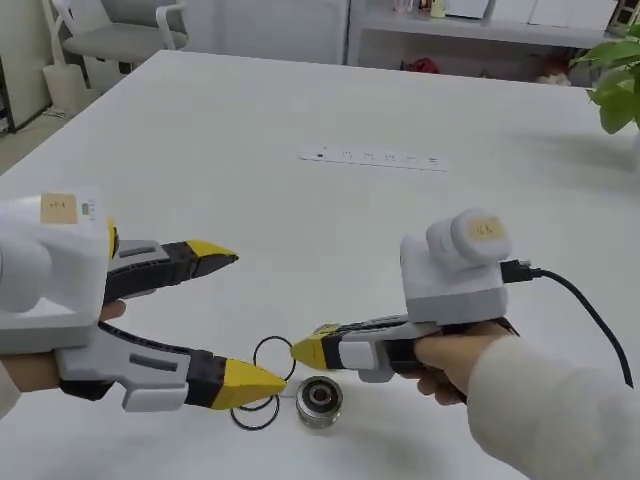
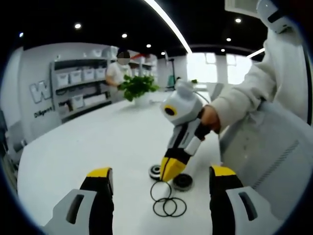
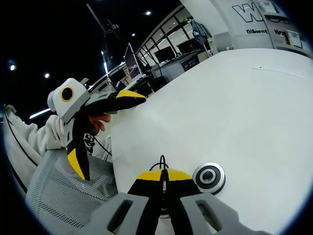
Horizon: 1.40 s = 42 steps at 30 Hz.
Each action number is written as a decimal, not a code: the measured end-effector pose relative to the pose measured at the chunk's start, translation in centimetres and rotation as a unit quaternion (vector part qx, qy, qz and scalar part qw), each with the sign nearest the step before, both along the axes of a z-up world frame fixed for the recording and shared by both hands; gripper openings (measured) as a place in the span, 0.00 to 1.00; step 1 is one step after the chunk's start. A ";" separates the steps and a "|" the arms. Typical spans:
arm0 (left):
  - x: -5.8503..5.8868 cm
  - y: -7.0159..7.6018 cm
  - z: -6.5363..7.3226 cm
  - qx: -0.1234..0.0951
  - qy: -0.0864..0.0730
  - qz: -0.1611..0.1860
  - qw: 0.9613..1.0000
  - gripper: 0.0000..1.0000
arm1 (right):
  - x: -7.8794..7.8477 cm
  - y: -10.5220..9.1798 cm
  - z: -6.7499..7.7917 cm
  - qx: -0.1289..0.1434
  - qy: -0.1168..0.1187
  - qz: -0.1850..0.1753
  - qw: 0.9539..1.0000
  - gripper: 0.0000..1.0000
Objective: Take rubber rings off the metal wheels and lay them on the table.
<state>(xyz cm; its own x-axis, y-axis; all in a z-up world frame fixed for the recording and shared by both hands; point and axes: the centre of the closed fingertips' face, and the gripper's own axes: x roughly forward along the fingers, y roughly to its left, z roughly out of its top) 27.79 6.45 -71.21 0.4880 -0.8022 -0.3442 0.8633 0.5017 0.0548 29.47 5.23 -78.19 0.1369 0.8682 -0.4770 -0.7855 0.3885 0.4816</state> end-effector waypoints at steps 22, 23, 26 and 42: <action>-0.3 -0.1 -0.6 0.008 0.009 -0.006 1.000 0.81 | 0.7 -0.5 -1.4 -0.039 -0.031 0.002 0.999 0.07; -0.3 -0.1 -0.6 0.009 0.009 -0.006 1.000 0.80 | 0.8 -0.6 -1.3 -0.039 -0.031 0.000 0.999 0.08; -0.3 -0.1 -0.6 0.009 0.009 -0.006 1.000 0.80 | 1.1 -0.7 -1.1 -0.036 -0.034 -0.006 0.999 0.09; -0.1 -0.2 -0.4 0.004 0.010 -0.005 1.000 0.76 | 3.5 -2.5 1.4 -0.018 -0.061 -0.057 0.996 0.15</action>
<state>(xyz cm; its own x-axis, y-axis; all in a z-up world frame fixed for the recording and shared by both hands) 27.70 6.22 -71.62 0.4734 -0.8042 -0.3594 0.8691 0.4929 0.0420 33.01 2.69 -76.77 0.2923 0.8259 -0.4821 -0.7872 0.4941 0.3691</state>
